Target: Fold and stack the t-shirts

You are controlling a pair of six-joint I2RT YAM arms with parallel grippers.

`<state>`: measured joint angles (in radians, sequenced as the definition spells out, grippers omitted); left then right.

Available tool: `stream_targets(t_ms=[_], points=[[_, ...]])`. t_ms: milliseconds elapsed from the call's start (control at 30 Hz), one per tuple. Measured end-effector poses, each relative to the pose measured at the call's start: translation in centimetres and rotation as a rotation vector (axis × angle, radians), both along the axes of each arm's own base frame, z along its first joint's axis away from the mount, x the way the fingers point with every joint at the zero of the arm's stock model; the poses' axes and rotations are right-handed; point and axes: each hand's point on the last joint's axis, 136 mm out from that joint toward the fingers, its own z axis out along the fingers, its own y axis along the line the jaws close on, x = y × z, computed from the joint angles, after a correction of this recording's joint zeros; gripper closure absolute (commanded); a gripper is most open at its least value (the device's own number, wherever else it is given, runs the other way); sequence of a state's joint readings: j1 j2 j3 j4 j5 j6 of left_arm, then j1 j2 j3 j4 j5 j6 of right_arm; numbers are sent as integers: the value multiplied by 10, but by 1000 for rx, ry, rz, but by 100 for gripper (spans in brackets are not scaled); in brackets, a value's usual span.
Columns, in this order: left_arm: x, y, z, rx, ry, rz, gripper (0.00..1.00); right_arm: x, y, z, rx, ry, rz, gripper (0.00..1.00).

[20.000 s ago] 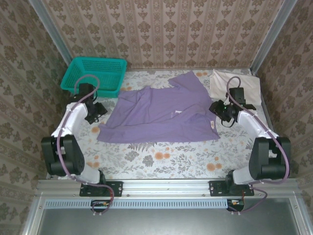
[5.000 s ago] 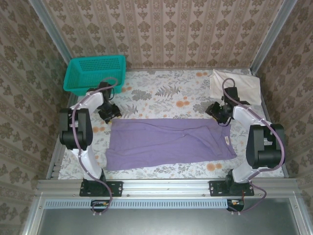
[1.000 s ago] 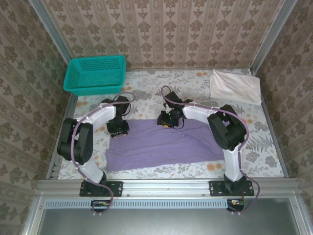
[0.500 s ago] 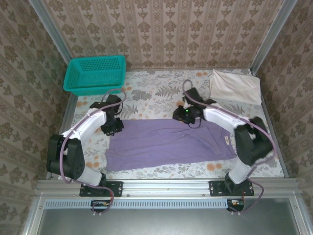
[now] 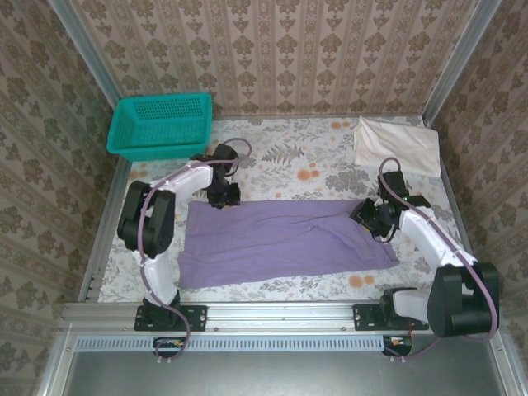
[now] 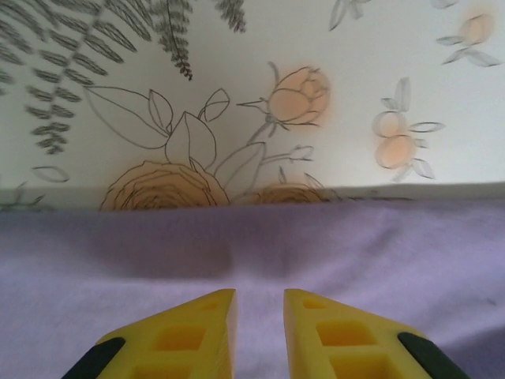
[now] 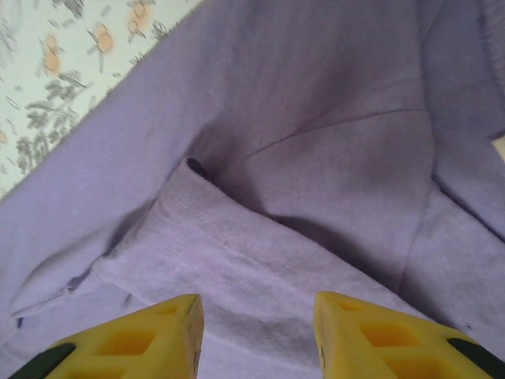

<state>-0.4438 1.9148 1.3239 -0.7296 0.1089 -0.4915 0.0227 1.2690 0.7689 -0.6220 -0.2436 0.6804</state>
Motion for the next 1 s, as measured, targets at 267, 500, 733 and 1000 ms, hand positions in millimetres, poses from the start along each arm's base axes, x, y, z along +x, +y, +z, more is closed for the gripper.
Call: stream_targets(t_ms=[267, 500, 733, 1000], points=[[1, 7, -14, 39, 19, -15, 76, 29, 5, -22, 2, 15, 80, 54], [1, 7, -15, 42, 16, -25, 75, 43, 6, -23, -16, -17, 131, 56], [1, 7, -15, 42, 15, -34, 74, 41, 9, -33, -18, 6, 167, 63], [1, 7, -15, 44, 15, -34, 74, 40, 25, -30, 2, -9, 233, 78]])
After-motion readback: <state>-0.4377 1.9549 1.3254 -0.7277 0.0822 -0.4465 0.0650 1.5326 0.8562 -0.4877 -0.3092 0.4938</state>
